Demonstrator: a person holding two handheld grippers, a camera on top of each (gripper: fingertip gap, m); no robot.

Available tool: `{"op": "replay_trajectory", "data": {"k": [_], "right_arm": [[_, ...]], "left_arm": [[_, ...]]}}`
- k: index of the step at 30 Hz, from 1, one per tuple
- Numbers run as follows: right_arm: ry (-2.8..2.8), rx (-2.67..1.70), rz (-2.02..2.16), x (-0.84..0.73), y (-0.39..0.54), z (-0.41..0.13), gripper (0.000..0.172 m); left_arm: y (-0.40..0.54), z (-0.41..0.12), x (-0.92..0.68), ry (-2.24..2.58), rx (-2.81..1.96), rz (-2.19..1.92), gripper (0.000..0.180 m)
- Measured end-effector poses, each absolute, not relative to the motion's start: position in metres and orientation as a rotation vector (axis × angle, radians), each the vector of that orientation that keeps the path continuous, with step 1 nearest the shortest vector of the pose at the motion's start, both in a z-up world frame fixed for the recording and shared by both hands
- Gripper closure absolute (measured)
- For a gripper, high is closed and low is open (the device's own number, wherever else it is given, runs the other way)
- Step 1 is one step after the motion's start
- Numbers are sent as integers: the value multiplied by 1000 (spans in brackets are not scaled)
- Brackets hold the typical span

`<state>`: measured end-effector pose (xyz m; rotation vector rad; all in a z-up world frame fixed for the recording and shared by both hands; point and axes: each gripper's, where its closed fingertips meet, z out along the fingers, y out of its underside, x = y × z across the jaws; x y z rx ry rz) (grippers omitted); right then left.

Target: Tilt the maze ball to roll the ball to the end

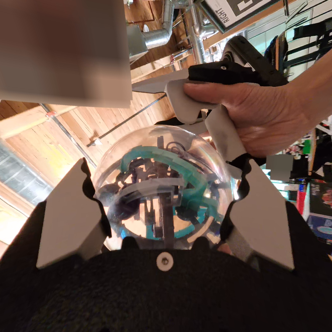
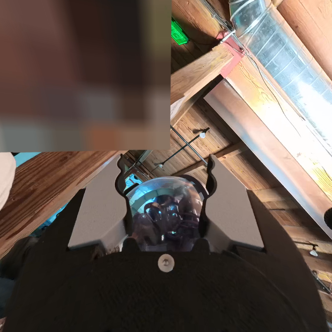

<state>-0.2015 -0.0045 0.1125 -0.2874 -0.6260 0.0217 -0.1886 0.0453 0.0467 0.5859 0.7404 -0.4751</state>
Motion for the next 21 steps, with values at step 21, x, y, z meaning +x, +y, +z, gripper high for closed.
{"op": "replay_trajectory", "data": {"k": [21], "right_arm": [[-536, -309, 80, -179, 7, 110, 85]], "left_arm": [[56, 43, -171, 852, 536, -395, 23]]}}
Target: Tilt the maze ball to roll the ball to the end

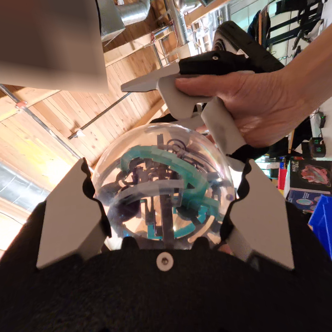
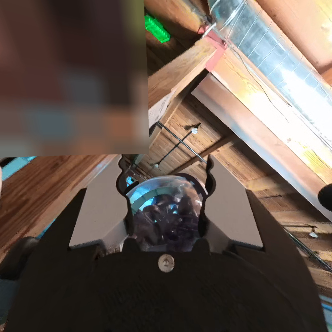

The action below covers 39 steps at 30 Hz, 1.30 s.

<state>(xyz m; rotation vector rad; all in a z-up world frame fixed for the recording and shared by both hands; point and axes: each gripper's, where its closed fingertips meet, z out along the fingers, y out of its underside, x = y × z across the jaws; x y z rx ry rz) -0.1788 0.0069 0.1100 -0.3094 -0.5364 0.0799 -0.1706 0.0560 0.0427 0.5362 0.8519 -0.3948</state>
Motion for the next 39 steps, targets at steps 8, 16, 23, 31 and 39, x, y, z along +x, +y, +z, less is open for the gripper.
{"op": "replay_trajectory", "data": {"k": [8, 16, 23, 31, 39], "right_arm": [[-498, -346, 43, -173, 13, 113, 84], [-302, -518, 35, -140, 44, 120, 83], [-302, -487, 31, -137, 39, 119, 88], [-339, -462, 26, -143, 34, 117, 86], [-524, -221, 101, -176, -11, 115, 100]], "left_arm": [[55, 44, -168, 874, 515, -446, 23], [70, 38, -145, 1000, 395, -557, 23], [69, 36, -142, 969, 399, -574, 23], [65, 37, -145, 952, 415, -545, 23], [43, 44, -173, 807, 565, -331, 23]]}}
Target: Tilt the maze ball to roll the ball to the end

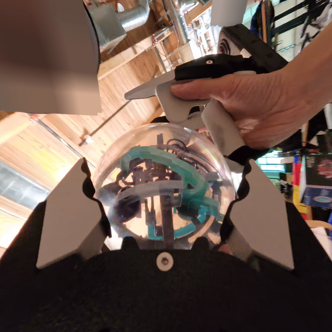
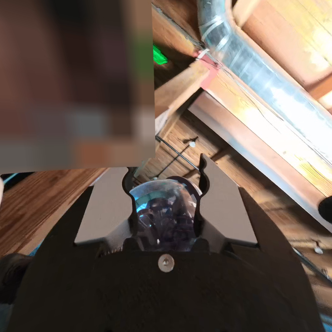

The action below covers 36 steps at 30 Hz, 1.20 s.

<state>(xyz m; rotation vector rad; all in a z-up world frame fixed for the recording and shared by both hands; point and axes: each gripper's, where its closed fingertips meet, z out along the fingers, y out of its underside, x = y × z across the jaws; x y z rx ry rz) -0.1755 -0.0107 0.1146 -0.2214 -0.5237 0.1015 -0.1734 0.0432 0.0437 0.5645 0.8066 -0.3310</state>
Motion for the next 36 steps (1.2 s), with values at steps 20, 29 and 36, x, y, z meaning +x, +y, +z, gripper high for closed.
{"op": "replay_trajectory", "data": {"k": [20, 29, 36], "right_arm": [[-425, -420, -33, -163, 33, 110, 87], [-199, -655, -100, -128, 70, 115, 91], [-171, -670, -83, -120, 70, 116, 93]], "left_arm": [[72, 41, -150, 913, 421, -470, 23], [94, 34, -122, 1000, 233, -756, 24], [93, 33, -117, 1029, 216, -749, 24]]}}
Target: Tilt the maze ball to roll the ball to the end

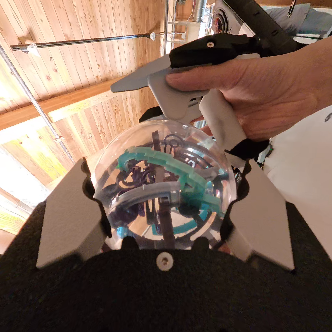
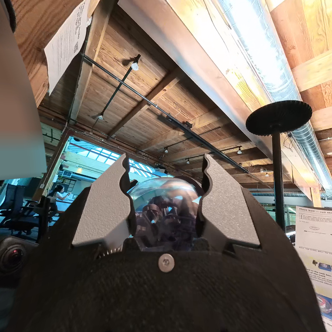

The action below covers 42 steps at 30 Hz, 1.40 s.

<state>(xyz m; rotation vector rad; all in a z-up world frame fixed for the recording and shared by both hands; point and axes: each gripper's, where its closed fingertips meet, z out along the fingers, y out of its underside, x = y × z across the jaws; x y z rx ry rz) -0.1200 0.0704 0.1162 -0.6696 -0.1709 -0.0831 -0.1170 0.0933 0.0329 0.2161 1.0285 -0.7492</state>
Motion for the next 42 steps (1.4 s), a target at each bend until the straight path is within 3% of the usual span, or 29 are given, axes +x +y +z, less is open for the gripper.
{"op": "replay_trajectory", "data": {"k": [8, 18, 25, 36, 42], "right_arm": [[-12, -803, -12, -84, 91, 101, 86], [29, -1199, 68, -30, 152, 7, 76], [78, -1353, 43, 4, 178, -54, 66], [138, -1513, 75, 31, 202, -118, 41], [42, -1598, 34, 26, 212, -134, 37]], "left_arm": [[94, 18, -101, 1228, 125, -787, 23], [135, -44, -45, 1492, -314, -1203, 24], [145, -97, -14, 1595, -467, -1275, 23], [151, -139, 1, 1624, -568, -1470, 23], [164, -144, 2, 1610, -629, -1480, 23]]}}
